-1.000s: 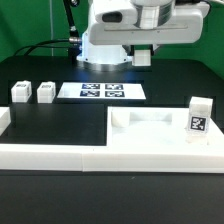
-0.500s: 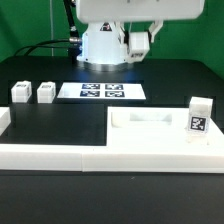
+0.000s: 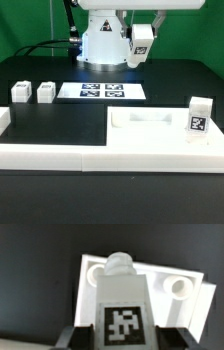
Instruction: Assemble square table
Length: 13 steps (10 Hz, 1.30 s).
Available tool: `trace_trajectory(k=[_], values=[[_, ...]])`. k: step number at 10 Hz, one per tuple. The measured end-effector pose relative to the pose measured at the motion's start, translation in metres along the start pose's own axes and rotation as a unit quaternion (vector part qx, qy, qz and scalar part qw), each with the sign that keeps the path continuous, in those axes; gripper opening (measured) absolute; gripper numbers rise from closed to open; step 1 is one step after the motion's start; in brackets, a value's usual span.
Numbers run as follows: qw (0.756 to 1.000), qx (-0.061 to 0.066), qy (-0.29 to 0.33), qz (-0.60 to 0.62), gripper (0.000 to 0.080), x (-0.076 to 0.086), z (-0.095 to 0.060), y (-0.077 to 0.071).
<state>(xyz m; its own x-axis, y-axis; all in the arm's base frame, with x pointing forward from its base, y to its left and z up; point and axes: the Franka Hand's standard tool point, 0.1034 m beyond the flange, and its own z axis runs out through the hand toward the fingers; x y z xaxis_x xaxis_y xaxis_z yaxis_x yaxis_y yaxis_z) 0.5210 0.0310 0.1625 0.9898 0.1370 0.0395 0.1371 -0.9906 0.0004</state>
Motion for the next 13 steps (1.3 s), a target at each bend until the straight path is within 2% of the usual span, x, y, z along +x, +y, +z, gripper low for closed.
trace_trajectory(k=[1,2,3,4,5,6,7,8,10,11,12,13], values=[[1.000,0.018,0.024,0.004,0.0290,0.015,0.001,0.004],[0.997,0.018,0.075,0.020,0.0290,0.044,0.003,0.014],[0.994,0.013,0.105,0.030,0.0290,0.056,0.011,0.021],[0.987,-0.003,0.155,0.041,0.0290,0.068,0.006,0.030],[0.982,-0.022,0.184,0.034,0.0290,0.067,0.004,0.036],[0.973,-0.049,0.223,0.029,0.0290,0.066,0.002,0.045],[0.965,-0.070,0.251,0.029,0.0290,0.063,0.001,0.053],[0.963,-0.076,0.258,0.030,0.0290,0.060,0.003,0.055],[0.964,-0.073,0.253,0.029,0.0290,0.060,0.004,0.054],[0.965,-0.081,0.250,0.016,0.0290,0.059,0.009,0.060],[0.968,-0.087,0.237,0.009,0.0290,0.054,0.024,0.075],[0.973,-0.074,0.221,-0.002,0.0290,0.061,0.032,0.080]])
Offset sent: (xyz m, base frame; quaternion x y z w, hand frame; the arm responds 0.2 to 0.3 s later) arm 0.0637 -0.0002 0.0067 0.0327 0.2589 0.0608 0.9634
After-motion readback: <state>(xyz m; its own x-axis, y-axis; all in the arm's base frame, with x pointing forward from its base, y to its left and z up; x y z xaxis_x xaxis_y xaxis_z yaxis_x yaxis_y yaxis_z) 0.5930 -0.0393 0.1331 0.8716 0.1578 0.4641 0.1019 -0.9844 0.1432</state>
